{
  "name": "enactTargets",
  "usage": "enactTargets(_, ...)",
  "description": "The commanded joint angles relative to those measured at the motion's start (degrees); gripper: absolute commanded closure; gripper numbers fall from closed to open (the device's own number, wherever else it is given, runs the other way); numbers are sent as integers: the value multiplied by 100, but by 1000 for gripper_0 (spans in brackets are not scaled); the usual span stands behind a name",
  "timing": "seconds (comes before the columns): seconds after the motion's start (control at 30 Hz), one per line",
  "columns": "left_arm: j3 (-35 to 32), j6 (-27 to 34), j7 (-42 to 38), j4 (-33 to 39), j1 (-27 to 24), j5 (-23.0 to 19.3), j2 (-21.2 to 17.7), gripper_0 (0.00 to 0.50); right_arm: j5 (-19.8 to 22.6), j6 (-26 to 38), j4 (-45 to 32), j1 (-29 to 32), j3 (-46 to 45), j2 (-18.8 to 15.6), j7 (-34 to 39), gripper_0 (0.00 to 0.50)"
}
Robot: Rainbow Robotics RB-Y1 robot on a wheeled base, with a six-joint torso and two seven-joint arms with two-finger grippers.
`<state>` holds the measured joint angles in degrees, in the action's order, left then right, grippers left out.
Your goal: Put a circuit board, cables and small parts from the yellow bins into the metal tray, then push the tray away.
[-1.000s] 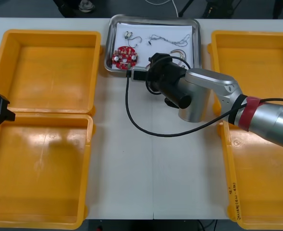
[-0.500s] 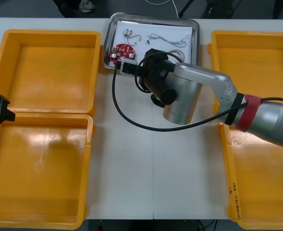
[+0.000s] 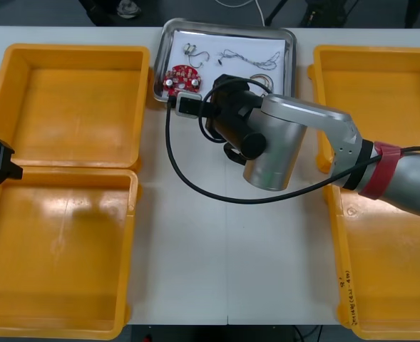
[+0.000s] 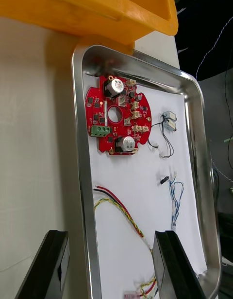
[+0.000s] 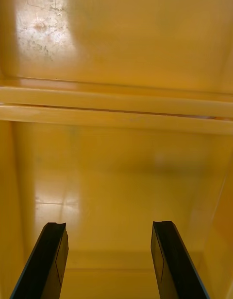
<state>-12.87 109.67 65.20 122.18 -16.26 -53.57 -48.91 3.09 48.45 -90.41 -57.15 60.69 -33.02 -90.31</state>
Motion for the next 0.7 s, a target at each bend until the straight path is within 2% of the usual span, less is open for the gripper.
enactTargets(0.03, 39, 33, 406, 157, 79, 48, 57, 0, 78, 533, -618, 29, -189, -196, -110, 0)
enactTargets(0.2, 39, 33, 406, 157, 79, 48, 57, 0, 342, 1157, -1058, 73, -268, -204, -110, 0)
enactTargets(0.3, 39, 33, 406, 157, 79, 48, 57, 0, 807, 1905, -1550, 126, -506, -152, -66, 0)
enactTargets(0.4, 39, 33, 406, 157, 79, 48, 57, 0, 1089, 2458, -1875, 214, -734, -64, -57, 0)
enactTargets(0.7, 39, 33, 406, 157, 79, 48, 57, 0, 1616, 3988, -2763, 627, -1472, 191, 127, 0)
